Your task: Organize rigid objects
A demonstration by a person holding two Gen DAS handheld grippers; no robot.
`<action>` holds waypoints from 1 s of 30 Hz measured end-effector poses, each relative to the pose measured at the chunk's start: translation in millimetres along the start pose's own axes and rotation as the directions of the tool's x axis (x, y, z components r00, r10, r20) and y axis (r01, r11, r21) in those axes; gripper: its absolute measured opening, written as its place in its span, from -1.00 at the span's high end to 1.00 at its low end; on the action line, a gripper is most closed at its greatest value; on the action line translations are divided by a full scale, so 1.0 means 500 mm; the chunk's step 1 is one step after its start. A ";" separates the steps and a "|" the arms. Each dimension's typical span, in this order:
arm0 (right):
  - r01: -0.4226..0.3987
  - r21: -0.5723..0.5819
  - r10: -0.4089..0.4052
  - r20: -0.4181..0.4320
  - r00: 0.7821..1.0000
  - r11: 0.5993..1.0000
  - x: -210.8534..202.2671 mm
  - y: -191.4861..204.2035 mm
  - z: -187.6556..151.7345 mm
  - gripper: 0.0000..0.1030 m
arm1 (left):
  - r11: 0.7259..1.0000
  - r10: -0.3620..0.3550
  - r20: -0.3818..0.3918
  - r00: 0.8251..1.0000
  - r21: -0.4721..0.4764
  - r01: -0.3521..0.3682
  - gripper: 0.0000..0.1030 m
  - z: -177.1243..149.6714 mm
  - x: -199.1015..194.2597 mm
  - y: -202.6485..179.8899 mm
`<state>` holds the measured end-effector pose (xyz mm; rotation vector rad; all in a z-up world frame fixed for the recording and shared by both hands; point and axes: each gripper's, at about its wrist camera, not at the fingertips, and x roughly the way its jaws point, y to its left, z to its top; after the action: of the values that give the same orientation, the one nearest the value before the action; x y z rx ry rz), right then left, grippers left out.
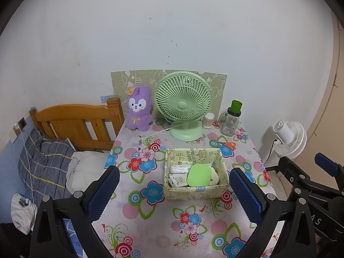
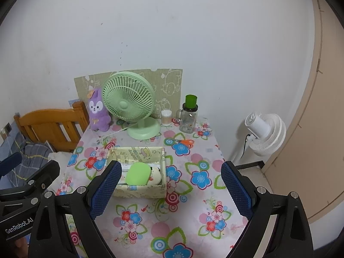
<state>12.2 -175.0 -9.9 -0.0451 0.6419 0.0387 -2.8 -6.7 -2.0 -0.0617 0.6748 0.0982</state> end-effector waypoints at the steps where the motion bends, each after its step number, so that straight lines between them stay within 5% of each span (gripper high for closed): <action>1: 0.001 0.001 -0.001 0.000 1.000 1.000 0.002 0.000 0.001 -0.85 | 1.000 0.000 0.001 1.000 0.001 0.000 -1.00 0.000 0.001 0.000; 30: 0.008 0.007 -0.009 0.015 1.000 1.000 0.011 0.000 0.005 -0.85 | 1.000 0.000 0.011 1.000 0.009 0.000 -1.00 0.008 0.014 -0.005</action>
<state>18.2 -174.5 -11.1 -0.0411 0.6268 0.0286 5.4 -8.3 -3.2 -0.0523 0.6646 0.0951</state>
